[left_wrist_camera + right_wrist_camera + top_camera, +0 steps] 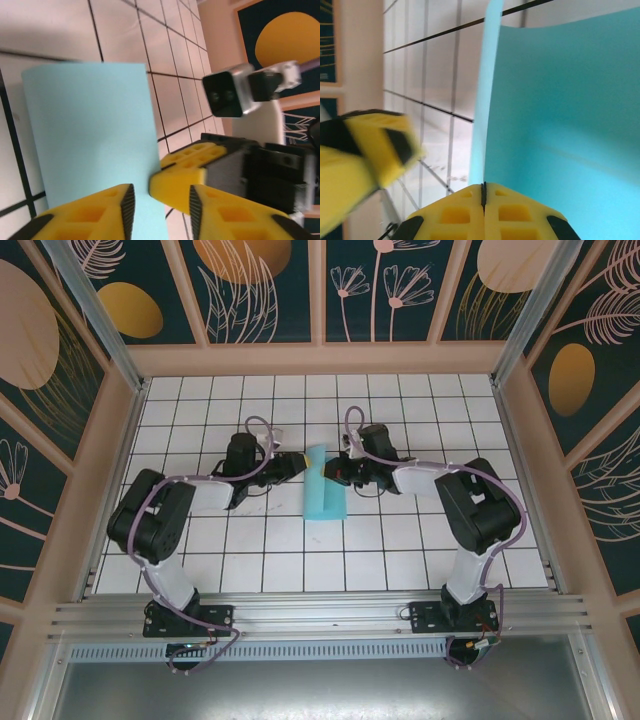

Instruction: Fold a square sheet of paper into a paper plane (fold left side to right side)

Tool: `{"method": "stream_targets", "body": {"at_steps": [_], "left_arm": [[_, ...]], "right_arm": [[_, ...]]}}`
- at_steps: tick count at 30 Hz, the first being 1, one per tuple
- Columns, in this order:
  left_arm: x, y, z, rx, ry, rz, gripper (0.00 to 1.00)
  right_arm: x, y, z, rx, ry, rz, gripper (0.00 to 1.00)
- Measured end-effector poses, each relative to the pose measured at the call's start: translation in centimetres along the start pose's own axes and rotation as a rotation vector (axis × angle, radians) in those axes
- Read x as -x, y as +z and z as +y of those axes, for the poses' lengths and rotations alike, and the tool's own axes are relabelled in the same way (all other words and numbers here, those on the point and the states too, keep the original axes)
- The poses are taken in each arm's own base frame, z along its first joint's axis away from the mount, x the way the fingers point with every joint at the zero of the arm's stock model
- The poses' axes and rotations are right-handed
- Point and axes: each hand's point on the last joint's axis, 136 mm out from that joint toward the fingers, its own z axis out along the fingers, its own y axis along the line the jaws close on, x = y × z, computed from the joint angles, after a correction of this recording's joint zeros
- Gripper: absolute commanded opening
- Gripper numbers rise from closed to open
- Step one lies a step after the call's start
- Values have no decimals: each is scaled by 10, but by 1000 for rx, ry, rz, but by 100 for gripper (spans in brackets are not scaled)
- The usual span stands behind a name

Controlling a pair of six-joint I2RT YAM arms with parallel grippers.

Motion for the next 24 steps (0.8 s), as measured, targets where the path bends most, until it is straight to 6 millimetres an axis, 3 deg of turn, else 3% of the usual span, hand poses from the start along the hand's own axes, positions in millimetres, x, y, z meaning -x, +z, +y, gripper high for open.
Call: {"method": "stream_targets", "body": {"at_steps": [4,10,17,24], "left_arm": [[5,-10,-2,56,48,-28,52],[-7,-8,21,126,18,3,59],[-26,5,41,174,-23,66,62],[-29,25,40,189,-10,100,58]], "right_arm": [[5,-7,-25,-98,3,-19,0],[5,-13,-50,-200,0,-22,0],[4,-15,-55,-229,-9,-24,0],[6,-15,-54,-232,-24,-24,0]]}}
